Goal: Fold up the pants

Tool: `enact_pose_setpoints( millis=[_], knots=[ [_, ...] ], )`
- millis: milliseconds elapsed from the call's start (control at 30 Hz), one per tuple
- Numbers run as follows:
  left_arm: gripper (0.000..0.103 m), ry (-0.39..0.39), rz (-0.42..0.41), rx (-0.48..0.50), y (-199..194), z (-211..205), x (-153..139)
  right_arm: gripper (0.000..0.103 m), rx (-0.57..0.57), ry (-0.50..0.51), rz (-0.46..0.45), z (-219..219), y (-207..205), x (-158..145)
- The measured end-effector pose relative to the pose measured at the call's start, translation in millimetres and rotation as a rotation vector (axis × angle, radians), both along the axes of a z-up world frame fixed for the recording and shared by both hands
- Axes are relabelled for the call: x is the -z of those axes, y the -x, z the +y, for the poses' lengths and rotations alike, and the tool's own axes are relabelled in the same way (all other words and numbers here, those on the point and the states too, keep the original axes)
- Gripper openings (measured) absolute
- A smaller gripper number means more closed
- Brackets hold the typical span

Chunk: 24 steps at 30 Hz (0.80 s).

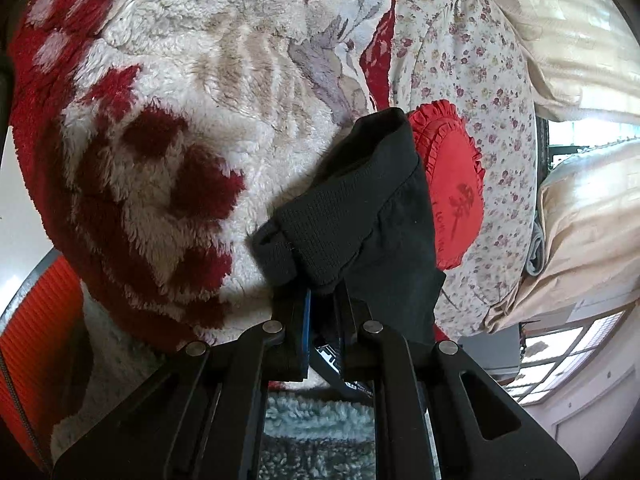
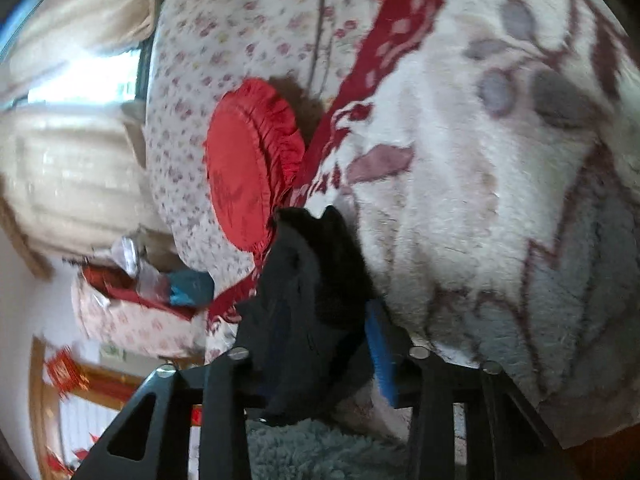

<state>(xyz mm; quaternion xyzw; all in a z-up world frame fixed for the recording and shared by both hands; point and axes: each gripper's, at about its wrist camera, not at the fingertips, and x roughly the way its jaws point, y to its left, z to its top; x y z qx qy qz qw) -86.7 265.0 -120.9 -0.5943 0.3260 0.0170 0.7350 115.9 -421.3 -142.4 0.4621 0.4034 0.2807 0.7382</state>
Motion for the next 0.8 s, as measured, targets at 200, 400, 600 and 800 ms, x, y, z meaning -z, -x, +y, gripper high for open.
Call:
enact_pose_setpoints(
  millis=[200, 400, 600, 800],
  knots=[
    [0.010, 0.005, 0.000, -0.002, 0, 0, 0, 0.030, -0.027, -0.032, -0.030, 8, 3, 1],
    [0.010, 0.018, -0.001, -0.008, 0, -1, 3, 0.030, -0.009, -0.186, 0.007, 2, 4, 12],
    [0.010, 0.019, 0.002, -0.008, -1, -1, 3, 0.030, -0.048, -0.194, 0.090, 19, 3, 29],
    [0.007, -0.102, 0.029, 0.015, -4, -8, -10, 0.007, -0.022, -0.064, 0.005, 17, 5, 12]
  ],
)
